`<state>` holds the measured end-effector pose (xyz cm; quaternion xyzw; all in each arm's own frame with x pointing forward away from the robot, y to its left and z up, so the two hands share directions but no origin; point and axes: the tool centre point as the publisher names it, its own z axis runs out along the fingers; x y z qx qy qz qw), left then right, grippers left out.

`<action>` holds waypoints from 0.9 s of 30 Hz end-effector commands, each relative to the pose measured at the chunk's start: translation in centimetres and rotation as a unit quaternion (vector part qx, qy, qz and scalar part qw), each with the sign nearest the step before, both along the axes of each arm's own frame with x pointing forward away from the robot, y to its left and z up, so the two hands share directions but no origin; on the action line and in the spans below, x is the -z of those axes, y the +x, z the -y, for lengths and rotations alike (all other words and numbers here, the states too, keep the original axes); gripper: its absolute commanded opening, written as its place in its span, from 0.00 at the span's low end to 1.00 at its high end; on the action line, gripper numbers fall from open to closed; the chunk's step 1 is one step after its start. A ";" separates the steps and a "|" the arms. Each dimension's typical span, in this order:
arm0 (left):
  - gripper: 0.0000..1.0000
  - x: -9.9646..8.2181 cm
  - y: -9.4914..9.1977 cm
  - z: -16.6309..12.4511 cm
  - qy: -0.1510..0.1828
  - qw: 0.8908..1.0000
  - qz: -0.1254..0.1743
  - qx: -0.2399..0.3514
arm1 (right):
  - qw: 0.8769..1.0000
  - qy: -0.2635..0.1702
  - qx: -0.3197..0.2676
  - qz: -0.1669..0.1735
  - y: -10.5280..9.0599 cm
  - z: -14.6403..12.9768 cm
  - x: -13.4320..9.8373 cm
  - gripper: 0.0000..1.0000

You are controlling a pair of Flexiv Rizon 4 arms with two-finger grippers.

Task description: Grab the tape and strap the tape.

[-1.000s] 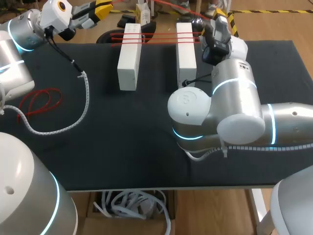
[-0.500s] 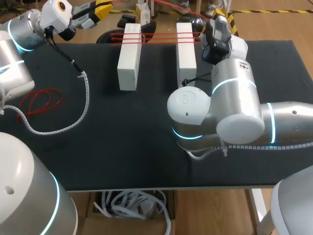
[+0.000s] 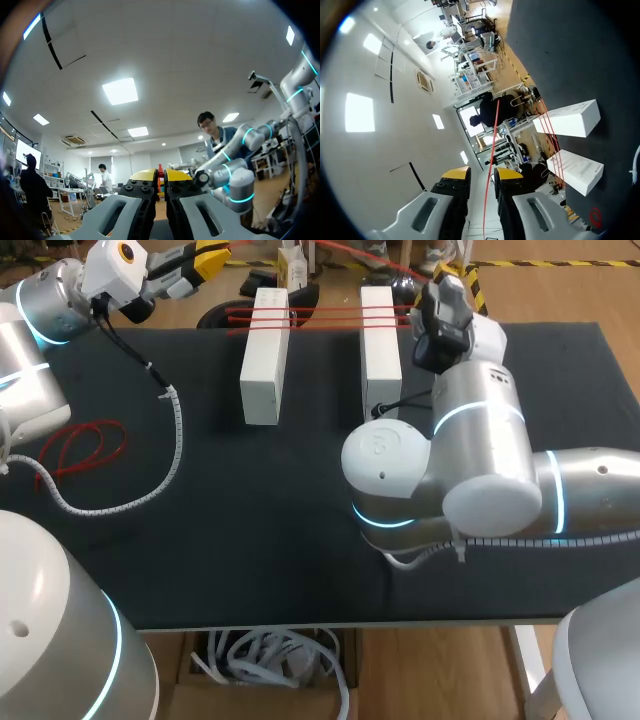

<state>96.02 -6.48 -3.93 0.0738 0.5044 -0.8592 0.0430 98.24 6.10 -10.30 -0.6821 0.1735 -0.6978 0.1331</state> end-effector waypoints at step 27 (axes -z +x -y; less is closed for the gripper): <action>0.00 0.1 0.1 0.0 -0.001 1.000 0.001 0.000 | 1.000 0.010 0.001 -0.021 -0.2 -0.1 -0.3 0.00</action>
